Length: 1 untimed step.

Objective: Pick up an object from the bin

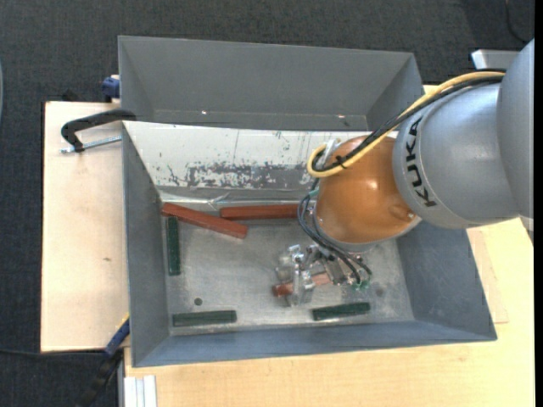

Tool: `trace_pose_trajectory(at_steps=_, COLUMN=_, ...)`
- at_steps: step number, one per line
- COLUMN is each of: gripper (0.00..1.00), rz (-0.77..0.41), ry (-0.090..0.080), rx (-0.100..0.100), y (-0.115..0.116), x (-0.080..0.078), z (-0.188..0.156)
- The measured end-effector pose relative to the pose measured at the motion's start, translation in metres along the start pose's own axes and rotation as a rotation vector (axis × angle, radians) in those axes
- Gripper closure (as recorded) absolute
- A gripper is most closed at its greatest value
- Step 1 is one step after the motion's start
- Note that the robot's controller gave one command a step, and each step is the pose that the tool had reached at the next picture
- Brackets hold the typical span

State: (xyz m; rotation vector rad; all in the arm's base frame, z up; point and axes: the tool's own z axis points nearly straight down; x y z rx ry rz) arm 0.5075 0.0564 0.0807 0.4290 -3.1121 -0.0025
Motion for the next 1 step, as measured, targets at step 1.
trace_pose_trajectory(at_steps=1, gripper=1.0, rz=-0.029, ry=-0.012, rx=0.003, y=-0.0009, x=-0.0242, z=-0.1788)
